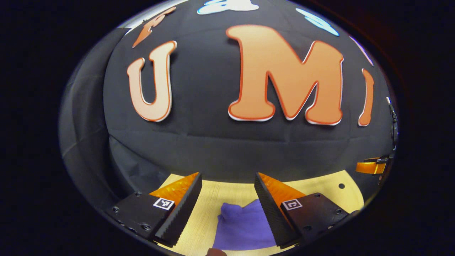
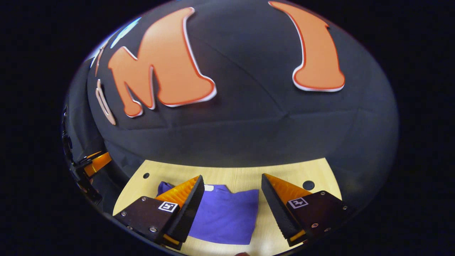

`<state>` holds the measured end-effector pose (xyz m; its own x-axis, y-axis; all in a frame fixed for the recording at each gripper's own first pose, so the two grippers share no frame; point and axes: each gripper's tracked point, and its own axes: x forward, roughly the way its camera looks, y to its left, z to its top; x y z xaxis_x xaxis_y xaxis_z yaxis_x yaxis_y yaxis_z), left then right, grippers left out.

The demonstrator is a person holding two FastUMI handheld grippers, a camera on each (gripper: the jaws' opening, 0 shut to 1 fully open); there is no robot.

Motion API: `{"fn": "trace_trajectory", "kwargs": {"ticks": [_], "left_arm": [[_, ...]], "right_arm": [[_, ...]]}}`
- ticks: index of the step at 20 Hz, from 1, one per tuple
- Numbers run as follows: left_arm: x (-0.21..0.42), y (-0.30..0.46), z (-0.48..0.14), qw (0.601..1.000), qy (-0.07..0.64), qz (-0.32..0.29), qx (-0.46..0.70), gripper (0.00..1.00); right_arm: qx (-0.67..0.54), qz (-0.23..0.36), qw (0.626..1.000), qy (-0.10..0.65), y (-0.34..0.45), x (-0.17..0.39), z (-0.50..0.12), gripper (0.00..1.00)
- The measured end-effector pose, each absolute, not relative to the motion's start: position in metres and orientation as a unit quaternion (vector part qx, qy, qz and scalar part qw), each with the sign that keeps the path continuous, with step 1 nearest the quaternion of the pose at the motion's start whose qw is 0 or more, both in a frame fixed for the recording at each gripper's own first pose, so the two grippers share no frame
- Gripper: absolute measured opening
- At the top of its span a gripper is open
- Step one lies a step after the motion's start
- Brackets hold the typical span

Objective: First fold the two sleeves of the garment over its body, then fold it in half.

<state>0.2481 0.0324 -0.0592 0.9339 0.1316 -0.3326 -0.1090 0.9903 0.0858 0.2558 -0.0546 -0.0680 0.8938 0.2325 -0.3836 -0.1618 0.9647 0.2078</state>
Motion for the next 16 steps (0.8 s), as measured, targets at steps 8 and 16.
{"fn": "trace_trajectory", "kwargs": {"ticks": [8, 16], "left_arm": [[0.145, 0.025, 0.018, 0.996, 0.07, 0.053, 0.005, 0.95], [0.037, 0.019, 0.057, 0.998, -0.024, 0.032, 0.04, 0.94]], "right_arm": [[0.042, 0.086, 0.993, 0.062, -0.032, 0.152, 0.029, 0.96], [0.047, 0.067, 0.997, -0.011, 0.021, 0.071, 0.043, 1.0]]}}
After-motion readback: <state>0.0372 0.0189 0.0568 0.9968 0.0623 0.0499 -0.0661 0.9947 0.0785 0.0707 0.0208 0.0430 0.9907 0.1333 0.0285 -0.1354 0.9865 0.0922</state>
